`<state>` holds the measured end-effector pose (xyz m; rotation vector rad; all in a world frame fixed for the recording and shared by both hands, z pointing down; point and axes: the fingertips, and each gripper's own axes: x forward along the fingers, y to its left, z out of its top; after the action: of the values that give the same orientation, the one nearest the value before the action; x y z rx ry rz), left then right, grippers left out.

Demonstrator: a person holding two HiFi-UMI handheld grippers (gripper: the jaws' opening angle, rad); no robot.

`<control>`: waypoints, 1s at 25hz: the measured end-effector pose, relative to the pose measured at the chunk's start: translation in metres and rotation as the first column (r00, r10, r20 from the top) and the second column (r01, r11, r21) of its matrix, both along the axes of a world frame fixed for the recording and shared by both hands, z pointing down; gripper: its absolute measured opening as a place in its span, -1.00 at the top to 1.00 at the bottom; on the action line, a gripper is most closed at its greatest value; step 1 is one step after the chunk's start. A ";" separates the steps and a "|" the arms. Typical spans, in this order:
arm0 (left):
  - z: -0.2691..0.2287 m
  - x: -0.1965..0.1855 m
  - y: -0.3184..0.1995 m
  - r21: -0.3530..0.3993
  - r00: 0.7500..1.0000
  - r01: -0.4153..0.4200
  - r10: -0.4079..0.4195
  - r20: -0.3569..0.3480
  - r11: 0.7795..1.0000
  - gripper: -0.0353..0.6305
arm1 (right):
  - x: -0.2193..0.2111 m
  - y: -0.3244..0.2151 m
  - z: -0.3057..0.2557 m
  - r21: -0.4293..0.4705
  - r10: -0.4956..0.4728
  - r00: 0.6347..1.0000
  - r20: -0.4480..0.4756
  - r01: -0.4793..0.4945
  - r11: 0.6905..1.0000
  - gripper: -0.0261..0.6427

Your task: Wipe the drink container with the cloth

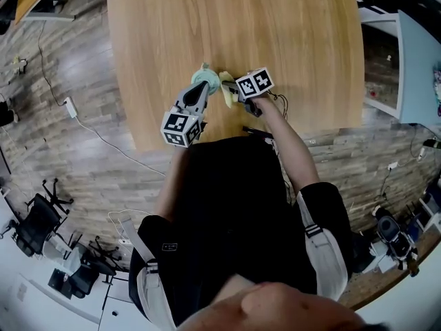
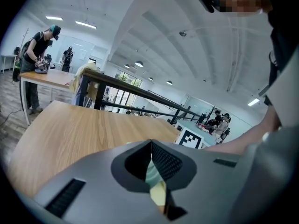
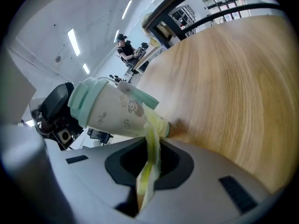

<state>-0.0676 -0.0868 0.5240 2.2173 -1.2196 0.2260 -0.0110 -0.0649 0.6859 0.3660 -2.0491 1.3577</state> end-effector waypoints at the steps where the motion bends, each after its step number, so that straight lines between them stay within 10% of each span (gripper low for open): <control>1: -0.002 -0.001 -0.001 0.004 1.000 0.002 -0.002 -0.002 1.000 0.82 | 0.002 -0.003 -0.003 0.026 0.009 1.000 -0.012 -0.009 1.000 0.79; 11: -0.024 -0.017 -0.002 0.066 0.998 0.057 -0.056 -0.014 0.996 0.82 | 0.029 -0.050 -0.064 0.342 0.168 0.983 -0.073 -0.134 0.930 0.79; 25: -0.089 -0.031 0.004 0.202 0.990 0.136 -0.123 -0.073 0.970 0.82 | 0.036 -0.063 -0.173 0.659 0.349 0.935 0.058 -0.299 0.690 0.79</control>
<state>-0.0984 -0.0831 0.4353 2.2888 -1.4039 -0.0212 0.0248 -0.1282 0.5131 1.1216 -2.4330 0.7115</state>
